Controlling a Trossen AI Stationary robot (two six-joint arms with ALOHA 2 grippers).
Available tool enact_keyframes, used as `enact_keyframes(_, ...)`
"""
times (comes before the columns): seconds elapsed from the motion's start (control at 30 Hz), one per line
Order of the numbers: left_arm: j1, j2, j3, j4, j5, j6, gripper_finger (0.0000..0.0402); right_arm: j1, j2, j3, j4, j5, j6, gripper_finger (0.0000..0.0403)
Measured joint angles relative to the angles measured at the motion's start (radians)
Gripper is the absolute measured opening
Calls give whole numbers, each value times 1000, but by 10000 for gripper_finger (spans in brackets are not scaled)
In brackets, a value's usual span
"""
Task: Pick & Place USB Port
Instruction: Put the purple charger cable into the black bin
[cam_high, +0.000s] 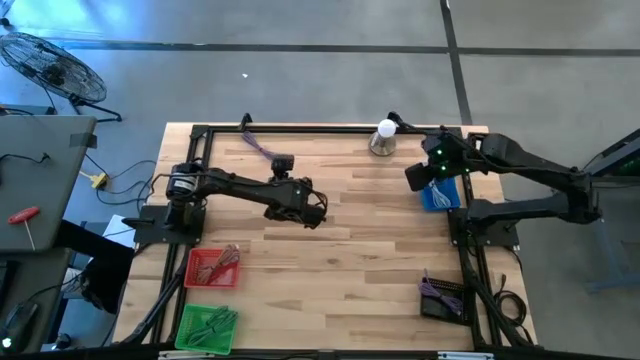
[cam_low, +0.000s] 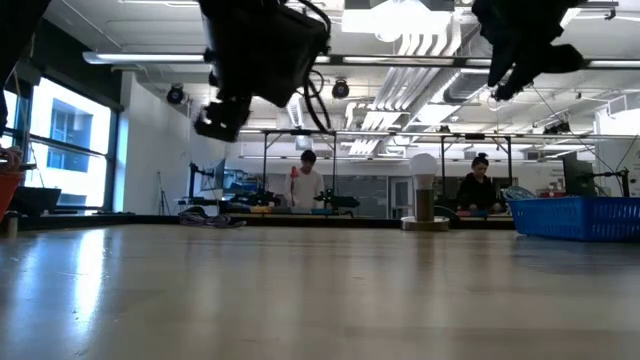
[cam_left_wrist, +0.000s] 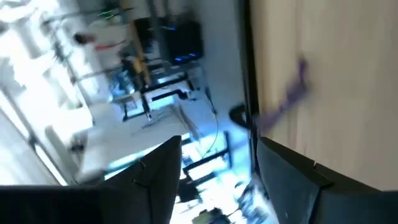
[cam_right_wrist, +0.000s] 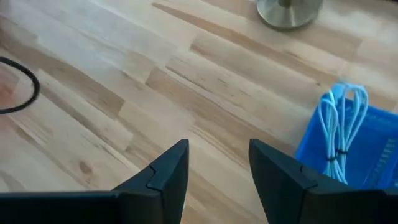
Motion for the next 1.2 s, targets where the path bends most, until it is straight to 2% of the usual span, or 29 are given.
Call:
enact_keyframes(0.13,17,-62,9,-6,-10,216,201,74,1,4,5,56,0,159)
enact_keyframes(0.23,62,-112,7,-8,-7,321,201,133,4,4,-2,114,6,157)
enact_keyframes(0.43,230,-196,8,-8,39,347,201,243,4,3,-2,216,9,159)
enact_keyframes(0.6,410,-215,8,9,28,351,201,323,4,3,-1,274,11,160)
enact_keyframes(0.67,484,-213,8,51,123,359,201,355,4,3,-1,310,16,160)
enact_keyframes(0.7,523,-213,8,83,217,374,201,371,4,3,-1,328,23,160)
enact_keyframes(0.73,556,-212,8,120,345,392,201,386,4,3,-1,347,27,160)
enact_keyframes(0.83,650,-209,7,230,822,467,201,425,4,3,-1,380,28,160)
enact_keyframes(0.87,674,-209,7,265,947,489,201,437,4,3,-1,390,30,160)
enact_keyframes(0.9,694,-209,7,294,1024,502,201,449,4,3,-1,401,35,160)
enact_keyframes(0.97,722,-209,7,331,1063,522,201,474,4,3,-1,424,55,160)
enact_keyframes(1.07,756,-209,7,356,1007,527,201,515,4,3,-1,456,77,160)
enact_keyframes(1.2,791,-209,7,367,990,524,201,562,4,3,-1,490,81,160)
